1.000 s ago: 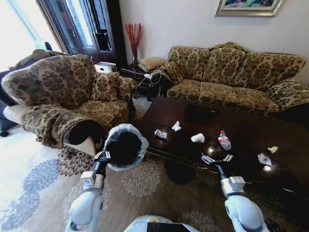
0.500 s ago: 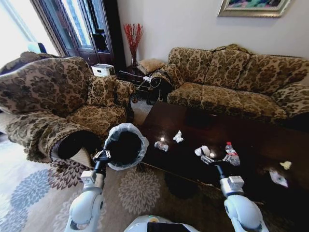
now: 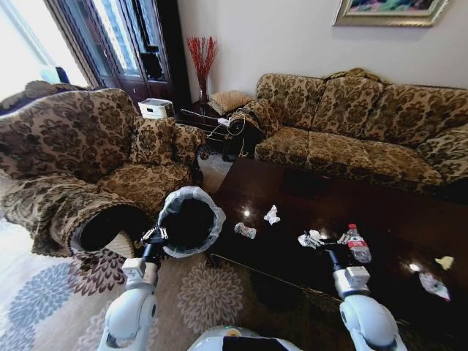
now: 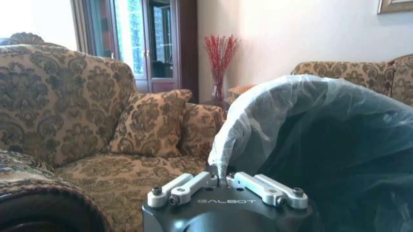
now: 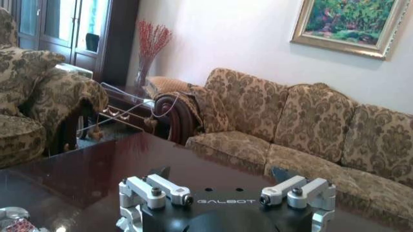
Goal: Move to the front of the table and place the trash on the table into the trash bin.
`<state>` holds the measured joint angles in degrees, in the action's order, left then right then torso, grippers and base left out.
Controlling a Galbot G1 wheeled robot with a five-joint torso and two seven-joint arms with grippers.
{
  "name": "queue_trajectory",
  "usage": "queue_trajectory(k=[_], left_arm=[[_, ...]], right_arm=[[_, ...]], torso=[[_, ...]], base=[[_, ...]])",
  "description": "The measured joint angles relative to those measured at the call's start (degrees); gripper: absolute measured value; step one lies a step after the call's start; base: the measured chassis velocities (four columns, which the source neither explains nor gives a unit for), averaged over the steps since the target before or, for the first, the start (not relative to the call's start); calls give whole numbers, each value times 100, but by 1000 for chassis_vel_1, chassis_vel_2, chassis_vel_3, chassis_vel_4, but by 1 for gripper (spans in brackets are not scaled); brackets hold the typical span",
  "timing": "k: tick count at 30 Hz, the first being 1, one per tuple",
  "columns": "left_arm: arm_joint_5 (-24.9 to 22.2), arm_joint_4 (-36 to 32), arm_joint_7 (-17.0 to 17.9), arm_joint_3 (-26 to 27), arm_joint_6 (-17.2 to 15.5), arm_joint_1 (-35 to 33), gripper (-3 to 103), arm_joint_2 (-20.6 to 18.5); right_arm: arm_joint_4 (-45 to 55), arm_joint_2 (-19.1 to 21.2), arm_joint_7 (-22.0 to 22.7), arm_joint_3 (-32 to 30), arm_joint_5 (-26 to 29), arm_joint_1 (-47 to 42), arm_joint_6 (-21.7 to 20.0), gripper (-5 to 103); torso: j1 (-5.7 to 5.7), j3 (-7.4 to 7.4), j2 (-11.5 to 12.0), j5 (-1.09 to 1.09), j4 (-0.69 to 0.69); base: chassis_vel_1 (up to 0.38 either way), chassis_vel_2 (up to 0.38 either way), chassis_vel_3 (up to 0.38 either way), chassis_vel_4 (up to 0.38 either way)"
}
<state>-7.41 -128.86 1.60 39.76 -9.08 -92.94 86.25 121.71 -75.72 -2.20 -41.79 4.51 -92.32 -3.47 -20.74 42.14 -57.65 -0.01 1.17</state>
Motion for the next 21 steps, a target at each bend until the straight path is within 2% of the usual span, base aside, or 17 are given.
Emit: queue_trajectory(k=[21], left_arm=[[0,4,0,0,0,0,1,0]], right_arm=[[3,0,2,0,2,0,0,100]], torso=[[-3,1,0,0,0]], base=[[0,0,0,0]])
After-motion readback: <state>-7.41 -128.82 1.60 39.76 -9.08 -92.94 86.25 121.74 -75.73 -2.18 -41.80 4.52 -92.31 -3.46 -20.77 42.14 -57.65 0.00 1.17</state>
